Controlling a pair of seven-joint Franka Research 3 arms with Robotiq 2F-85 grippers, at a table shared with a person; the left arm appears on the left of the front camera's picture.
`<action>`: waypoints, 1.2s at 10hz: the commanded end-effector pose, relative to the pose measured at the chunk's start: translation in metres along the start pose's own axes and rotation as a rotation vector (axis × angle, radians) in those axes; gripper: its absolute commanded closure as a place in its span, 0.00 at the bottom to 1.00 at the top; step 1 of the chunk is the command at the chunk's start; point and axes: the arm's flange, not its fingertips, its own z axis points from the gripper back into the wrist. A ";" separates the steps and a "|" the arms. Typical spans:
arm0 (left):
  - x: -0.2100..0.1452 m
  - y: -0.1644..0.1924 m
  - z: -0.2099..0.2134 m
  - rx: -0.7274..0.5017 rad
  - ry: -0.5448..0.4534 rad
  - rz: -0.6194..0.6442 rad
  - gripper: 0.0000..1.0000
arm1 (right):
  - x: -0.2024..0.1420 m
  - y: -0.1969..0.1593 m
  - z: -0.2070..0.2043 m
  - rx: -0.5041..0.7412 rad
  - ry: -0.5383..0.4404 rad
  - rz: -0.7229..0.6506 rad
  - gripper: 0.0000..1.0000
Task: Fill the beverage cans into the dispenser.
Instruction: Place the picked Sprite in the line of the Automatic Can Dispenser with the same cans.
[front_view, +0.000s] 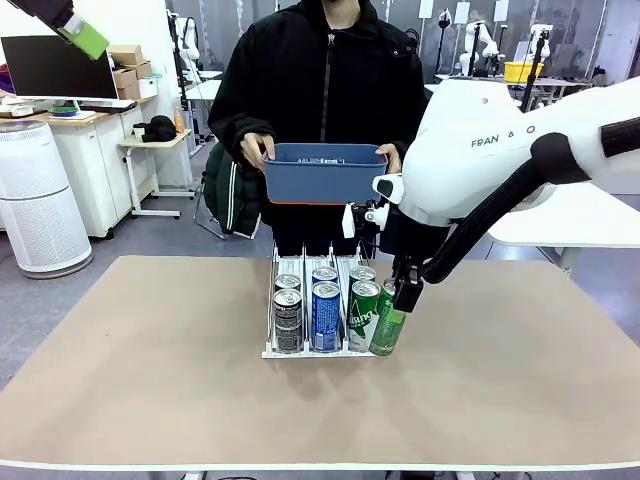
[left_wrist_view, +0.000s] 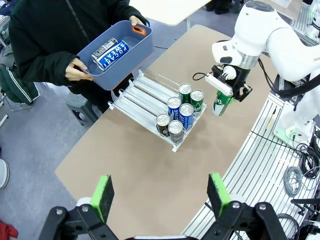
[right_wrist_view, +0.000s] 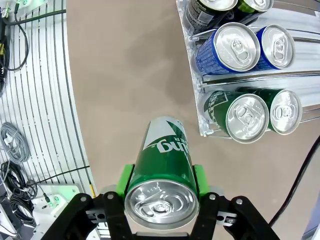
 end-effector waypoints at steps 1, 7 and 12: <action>0.001 0.000 0.000 -0.001 -0.006 0.011 0.00 | 0.013 -0.008 -0.002 -0.045 0.004 -0.019 0.42; 0.001 0.000 0.000 -0.001 -0.006 0.011 0.00 | 0.027 -0.039 -0.017 -0.124 0.032 -0.042 0.42; 0.001 0.000 0.000 -0.001 -0.006 0.011 0.00 | 0.041 -0.051 -0.024 -0.183 0.002 -0.097 0.42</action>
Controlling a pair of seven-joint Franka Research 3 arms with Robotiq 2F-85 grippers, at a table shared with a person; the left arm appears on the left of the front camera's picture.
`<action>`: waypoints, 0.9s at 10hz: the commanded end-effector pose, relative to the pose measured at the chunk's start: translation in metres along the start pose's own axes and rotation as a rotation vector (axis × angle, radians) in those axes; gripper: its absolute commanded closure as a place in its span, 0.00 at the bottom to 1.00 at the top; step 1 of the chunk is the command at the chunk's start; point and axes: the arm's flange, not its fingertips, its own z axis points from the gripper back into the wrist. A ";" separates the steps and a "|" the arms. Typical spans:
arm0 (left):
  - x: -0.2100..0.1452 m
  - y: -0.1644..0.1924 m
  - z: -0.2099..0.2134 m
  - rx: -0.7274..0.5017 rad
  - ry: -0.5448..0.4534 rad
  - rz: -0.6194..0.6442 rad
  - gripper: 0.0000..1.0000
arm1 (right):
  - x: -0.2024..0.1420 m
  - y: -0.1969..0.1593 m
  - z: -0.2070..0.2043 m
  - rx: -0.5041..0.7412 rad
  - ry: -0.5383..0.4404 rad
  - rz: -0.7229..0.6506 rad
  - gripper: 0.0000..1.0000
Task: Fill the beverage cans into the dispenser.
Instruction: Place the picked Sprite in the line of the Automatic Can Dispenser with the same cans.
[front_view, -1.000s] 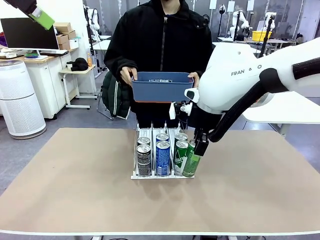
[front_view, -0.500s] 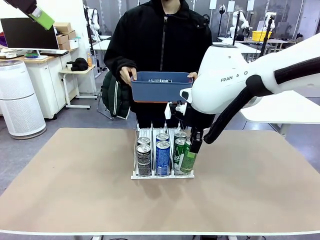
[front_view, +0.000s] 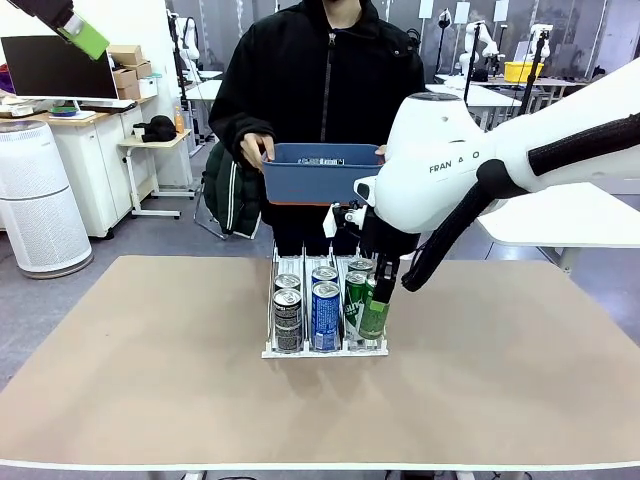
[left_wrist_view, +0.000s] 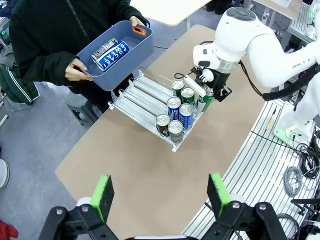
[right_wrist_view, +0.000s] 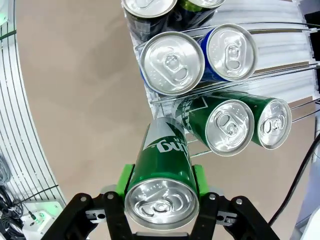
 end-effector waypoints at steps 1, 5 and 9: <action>0.001 0.000 0.000 -0.001 -0.006 0.011 0.00 | 0.015 -0.011 0.001 -0.090 -0.035 -0.038 0.42; 0.001 0.000 0.000 -0.001 -0.006 0.011 0.00 | 0.023 -0.019 -0.008 -0.109 -0.020 -0.037 0.42; 0.001 0.000 0.000 -0.001 -0.006 0.011 0.00 | 0.023 -0.025 -0.006 -0.142 -0.046 -0.053 0.42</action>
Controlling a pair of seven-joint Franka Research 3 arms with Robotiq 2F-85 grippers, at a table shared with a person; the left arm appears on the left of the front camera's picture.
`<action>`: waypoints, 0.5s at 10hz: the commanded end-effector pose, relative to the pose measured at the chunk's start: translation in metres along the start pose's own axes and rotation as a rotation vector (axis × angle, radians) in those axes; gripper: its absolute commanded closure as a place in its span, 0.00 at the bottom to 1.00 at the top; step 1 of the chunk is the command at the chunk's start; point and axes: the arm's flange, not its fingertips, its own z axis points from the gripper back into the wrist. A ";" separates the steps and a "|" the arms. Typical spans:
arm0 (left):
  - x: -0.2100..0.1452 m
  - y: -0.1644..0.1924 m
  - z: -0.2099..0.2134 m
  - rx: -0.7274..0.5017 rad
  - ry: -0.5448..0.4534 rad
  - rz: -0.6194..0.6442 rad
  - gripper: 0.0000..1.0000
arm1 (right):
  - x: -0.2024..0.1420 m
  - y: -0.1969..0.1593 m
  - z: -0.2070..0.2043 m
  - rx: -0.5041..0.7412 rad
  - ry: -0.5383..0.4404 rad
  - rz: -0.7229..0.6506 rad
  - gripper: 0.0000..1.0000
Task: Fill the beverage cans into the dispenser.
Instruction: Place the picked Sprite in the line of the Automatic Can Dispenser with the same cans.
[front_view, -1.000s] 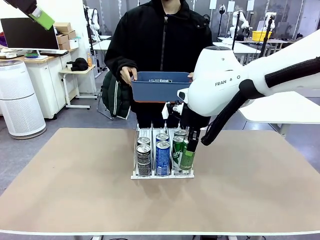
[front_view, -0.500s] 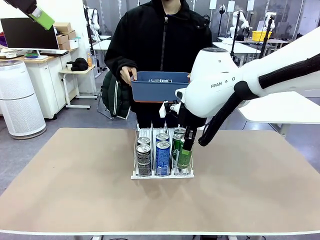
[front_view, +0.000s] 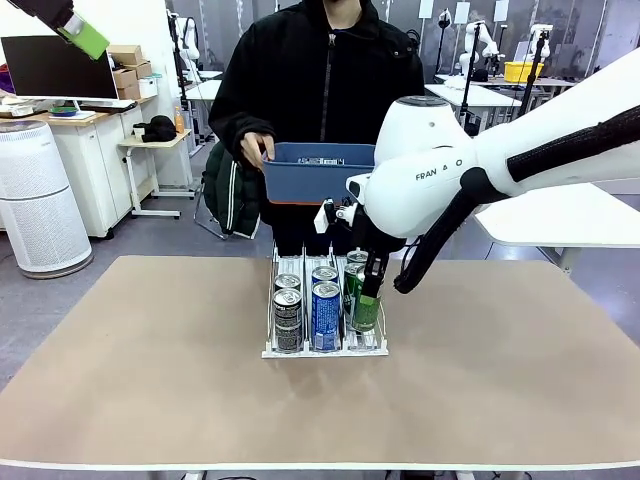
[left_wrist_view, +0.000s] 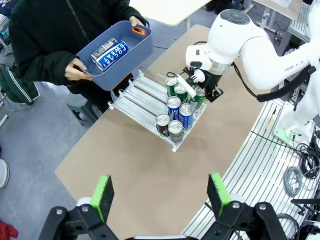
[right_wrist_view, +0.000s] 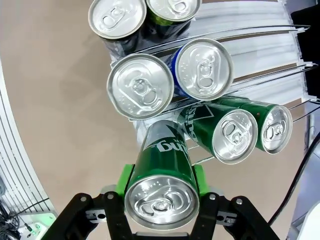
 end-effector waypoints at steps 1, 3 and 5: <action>0.001 0.000 0.000 -0.001 -0.006 0.011 0.00 | 0.009 -0.009 -0.003 -0.086 -0.025 -0.018 0.42; 0.001 0.000 0.000 -0.001 -0.006 0.011 0.00 | 0.006 -0.007 -0.015 -0.043 -0.005 -0.005 0.42; 0.001 0.000 0.000 -0.001 -0.006 0.011 0.00 | 0.004 -0.002 -0.023 -0.027 0.006 0.007 0.42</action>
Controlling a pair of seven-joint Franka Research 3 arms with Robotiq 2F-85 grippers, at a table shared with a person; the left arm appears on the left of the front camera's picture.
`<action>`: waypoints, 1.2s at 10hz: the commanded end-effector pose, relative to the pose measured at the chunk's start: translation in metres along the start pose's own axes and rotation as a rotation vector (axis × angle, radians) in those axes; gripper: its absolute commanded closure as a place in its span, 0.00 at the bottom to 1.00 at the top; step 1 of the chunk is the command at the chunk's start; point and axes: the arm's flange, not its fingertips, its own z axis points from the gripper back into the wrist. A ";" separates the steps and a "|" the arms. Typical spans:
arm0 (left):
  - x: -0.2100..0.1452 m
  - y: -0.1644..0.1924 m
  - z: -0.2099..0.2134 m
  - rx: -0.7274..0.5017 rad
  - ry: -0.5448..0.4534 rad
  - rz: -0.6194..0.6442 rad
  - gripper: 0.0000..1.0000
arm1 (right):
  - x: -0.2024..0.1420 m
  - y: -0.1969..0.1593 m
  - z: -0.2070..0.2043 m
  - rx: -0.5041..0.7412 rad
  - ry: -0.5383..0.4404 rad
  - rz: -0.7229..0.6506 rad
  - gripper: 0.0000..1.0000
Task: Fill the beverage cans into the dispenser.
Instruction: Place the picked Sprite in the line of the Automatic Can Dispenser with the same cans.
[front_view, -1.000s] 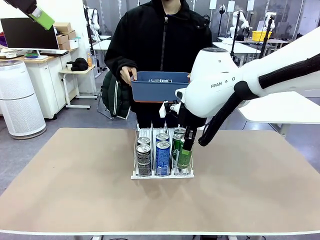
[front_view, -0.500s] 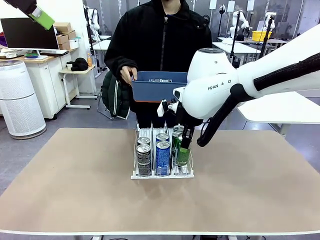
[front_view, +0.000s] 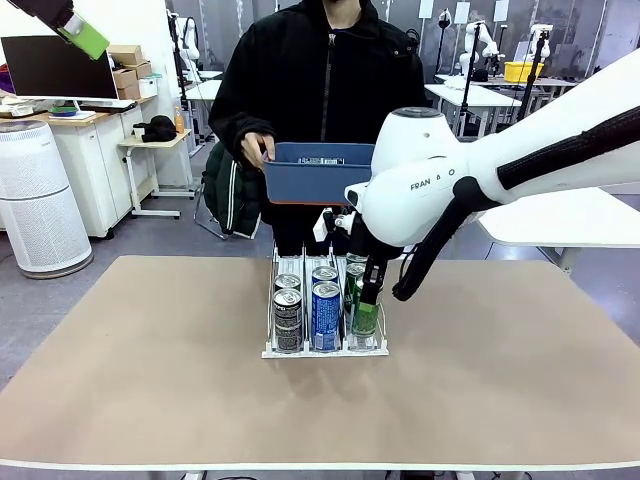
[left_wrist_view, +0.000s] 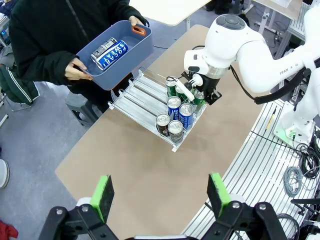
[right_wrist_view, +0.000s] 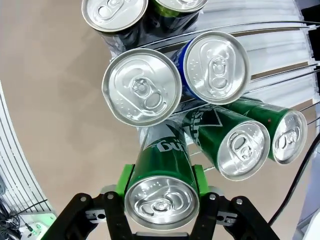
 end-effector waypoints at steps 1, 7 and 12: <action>0.001 0.000 0.000 -0.001 -0.006 0.011 0.00 | 0.002 -0.002 -0.002 -0.057 -0.013 0.008 0.42; 0.001 0.000 0.000 -0.001 -0.006 0.011 0.00 | -0.004 0.000 -0.002 -0.026 -0.016 -0.001 0.03; 0.001 0.000 0.000 -0.001 -0.006 0.011 0.00 | -0.017 0.005 0.027 -0.023 -0.083 -0.060 0.01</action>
